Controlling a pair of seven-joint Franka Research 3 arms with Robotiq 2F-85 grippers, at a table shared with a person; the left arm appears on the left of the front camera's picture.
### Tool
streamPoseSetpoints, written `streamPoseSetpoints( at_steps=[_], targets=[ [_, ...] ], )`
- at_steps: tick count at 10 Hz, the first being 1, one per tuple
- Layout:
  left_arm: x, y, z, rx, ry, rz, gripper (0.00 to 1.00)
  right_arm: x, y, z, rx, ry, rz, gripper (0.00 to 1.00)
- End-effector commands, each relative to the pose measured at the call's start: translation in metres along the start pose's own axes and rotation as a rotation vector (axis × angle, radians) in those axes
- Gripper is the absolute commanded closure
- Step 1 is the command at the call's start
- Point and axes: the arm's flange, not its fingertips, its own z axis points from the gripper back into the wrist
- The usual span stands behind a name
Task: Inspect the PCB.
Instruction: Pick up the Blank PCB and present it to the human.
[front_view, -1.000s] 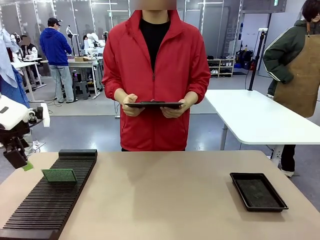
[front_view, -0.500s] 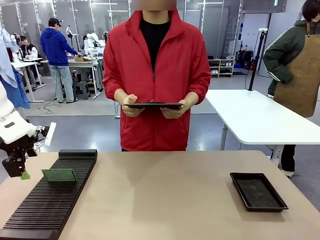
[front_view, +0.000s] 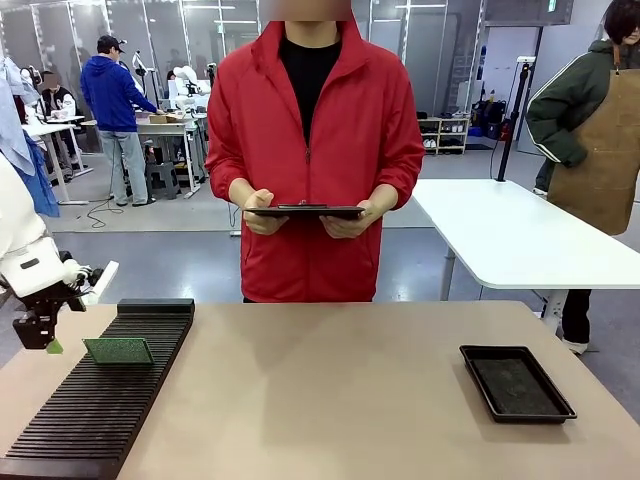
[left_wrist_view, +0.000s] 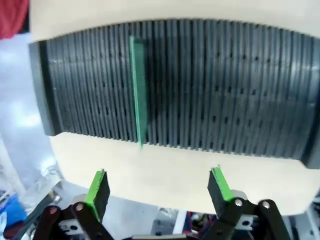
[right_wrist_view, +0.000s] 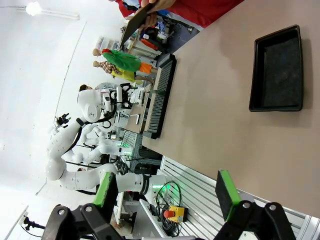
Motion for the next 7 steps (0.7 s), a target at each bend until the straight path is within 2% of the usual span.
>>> streamPoseSetpoints(
  at_steps=[1, 2, 7],
  targets=[
    [-0.004, 0.022, -0.019, 0.023, -0.001, -0.005, 0.0, 0.0, 0.0, 0.001, 0.011, -0.007, 0.011, 0.0],
    [-0.003, 0.026, -0.028, 0.019, 0.025, 0.005, 0.0, 0.0, 0.0, 0.001, 0.011, -0.007, 0.011, 0.0],
    [0.002, 0.042, -0.066, -0.01, -0.015, 0.06, 0.0, 0.0, 0.0, 0.001, 0.011, -0.007, 0.011, 0.0]
  ],
)
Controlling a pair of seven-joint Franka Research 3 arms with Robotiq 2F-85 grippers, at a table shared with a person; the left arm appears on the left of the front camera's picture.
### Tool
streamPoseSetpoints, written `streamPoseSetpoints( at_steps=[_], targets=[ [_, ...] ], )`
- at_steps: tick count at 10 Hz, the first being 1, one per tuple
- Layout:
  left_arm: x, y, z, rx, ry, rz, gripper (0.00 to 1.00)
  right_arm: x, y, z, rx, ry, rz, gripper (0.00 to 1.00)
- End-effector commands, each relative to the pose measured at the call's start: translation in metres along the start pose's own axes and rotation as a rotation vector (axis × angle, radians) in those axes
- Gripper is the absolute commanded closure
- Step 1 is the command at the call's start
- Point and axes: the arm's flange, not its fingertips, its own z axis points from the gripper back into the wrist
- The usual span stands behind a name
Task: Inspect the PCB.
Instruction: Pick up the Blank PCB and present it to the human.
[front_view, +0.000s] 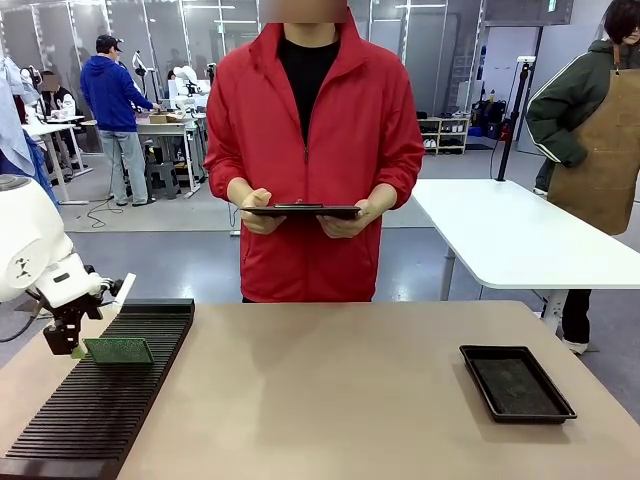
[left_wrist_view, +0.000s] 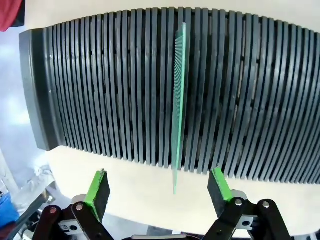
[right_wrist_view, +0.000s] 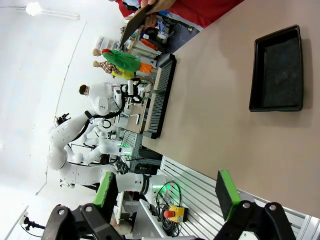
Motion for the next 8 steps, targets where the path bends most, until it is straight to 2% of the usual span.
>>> streamPoseSetpoints(
  at_steps=[1, 2, 3, 4, 6, 8],
  targets=[
    [0.0009, 0.0166, -0.0112, -0.005, -0.016, 0.021, 0.0, 0.0, 0.0005, 0.0014, 0.011, -0.007, 0.011, 0.0],
    [-0.0001, 0.0158, -0.0124, -0.006, -0.035, 0.027, 0.0, 0.0, 0.0005, 0.0014, 0.011, -0.007, 0.011, 0.0],
    [-0.0016, 0.0138, -0.0153, -0.013, -0.026, 0.029, 0.17, 0.0, 0.0005, 0.0014, 0.011, -0.007, 0.011, 0.0],
    [-0.002, 0.0124, -0.0179, -0.016, -0.021, 0.019, 0.52, 0.0, 0.0005, 0.0014, 0.011, -0.007, 0.011, 0.0],
    [-0.0015, 0.0116, -0.0204, -0.022, -0.026, 0.003, 1.0, 0.0, 0.0005, 0.0014, 0.011, -0.007, 0.011, 0.0],
    [-0.0044, 0.0112, -0.0203, -0.063, -0.047, -0.019, 1.0, 0.0, 0.0005, 0.0014, 0.011, -0.007, 0.011, 0.0]
  ],
)
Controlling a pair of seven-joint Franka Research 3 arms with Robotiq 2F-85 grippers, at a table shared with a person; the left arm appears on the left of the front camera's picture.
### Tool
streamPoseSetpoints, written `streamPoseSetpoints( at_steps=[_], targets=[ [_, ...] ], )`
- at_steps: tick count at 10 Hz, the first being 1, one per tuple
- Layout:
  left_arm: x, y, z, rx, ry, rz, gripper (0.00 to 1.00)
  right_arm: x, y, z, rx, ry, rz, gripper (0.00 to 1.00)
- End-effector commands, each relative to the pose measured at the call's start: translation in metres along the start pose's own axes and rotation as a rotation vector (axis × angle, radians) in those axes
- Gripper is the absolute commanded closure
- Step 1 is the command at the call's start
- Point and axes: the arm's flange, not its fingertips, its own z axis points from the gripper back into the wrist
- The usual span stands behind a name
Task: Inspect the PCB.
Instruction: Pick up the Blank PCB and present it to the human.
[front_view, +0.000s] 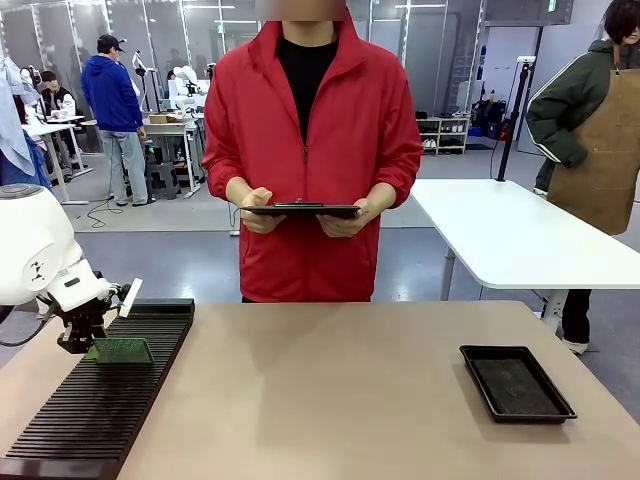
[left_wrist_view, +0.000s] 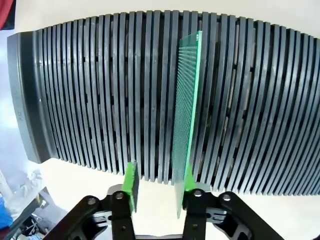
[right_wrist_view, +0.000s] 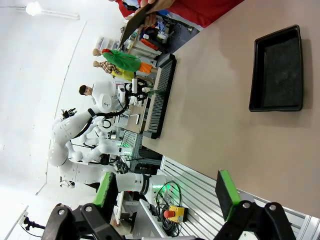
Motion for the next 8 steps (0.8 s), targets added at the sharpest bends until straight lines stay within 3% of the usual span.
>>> streamPoseSetpoints(
  at_steps=[1, 2, 6, 8],
  targets=[
    [-0.009, 0.004, 0.001, -0.026, -0.032, -0.032, 0.96, 0.0, 0.0, 0.001, 0.011, -0.007, 0.011, 0.0],
    [-0.009, 0.004, 0.002, -0.036, -0.03, -0.035, 1.0, 0.0, 0.0, 0.001, 0.011, -0.007, 0.011, 0.0],
    [-0.012, 0.007, 0.015, -0.078, -0.077, -0.033, 1.0, 0.0, 0.0, 0.001, 0.011, -0.007, 0.011, 0.0],
    [-0.018, 0.004, 0.043, -0.105, -0.101, 0.037, 1.0, 0.0, 0.0, 0.001, 0.011, -0.007, 0.011, 0.0]
  ],
)
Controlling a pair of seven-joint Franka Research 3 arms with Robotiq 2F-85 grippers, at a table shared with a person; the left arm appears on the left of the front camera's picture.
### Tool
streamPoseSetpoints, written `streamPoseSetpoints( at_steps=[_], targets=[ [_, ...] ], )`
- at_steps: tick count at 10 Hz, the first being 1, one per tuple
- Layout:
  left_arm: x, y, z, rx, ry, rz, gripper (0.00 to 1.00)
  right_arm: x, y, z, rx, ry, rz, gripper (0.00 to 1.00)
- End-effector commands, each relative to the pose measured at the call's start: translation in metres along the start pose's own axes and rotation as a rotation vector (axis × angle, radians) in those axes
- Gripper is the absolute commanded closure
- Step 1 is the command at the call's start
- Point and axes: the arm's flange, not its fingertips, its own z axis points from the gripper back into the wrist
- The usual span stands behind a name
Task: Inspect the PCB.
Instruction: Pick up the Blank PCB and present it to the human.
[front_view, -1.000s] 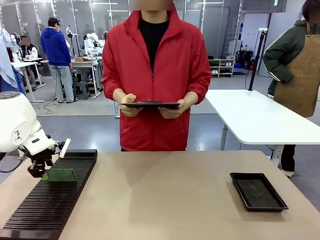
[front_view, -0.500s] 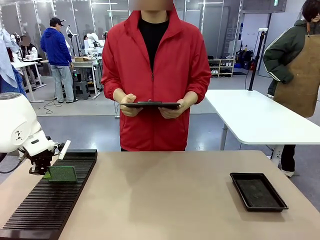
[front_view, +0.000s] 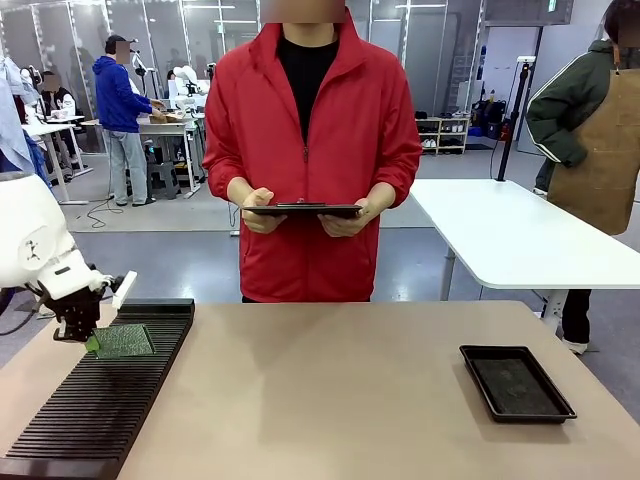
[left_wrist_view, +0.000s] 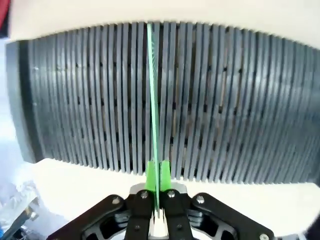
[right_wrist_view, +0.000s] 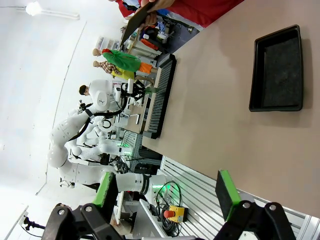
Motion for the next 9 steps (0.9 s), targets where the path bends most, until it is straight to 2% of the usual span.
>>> streamPoseSetpoints(
  at_steps=[1, 2, 3, 6, 7, 9],
  targets=[
    [-0.013, -0.007, 0.046, -0.028, -0.105, 0.105, 1.0, 0.0, 0.0, 0.001, 0.011, -0.007, 0.011, 0.0],
    [-0.02, -0.013, 0.068, -0.086, -0.155, 0.227, 1.0, 0.0, 0.0, 0.001, 0.011, -0.007, 0.011, 0.0],
    [-0.027, -0.019, 0.08, -0.202, -0.27, 0.348, 1.0, 0.0, 0.0, 0.001, 0.011, -0.007, 0.011, 0.0],
    [-0.048, -0.035, 0.069, -0.439, -0.692, 0.705, 1.0, 0.0, 0.0, 0.001, 0.011, -0.007, 0.011, 0.0],
    [-0.05, -0.036, 0.058, -0.472, -0.772, 0.764, 1.0, 0.0, 0.0, 0.001, 0.011, -0.007, 0.011, 0.0],
    [-0.051, -0.034, 0.047, -0.487, -0.836, 0.842, 1.0, 0.0, 0.0, 0.001, 0.011, -0.007, 0.011, 0.0]
  ],
)
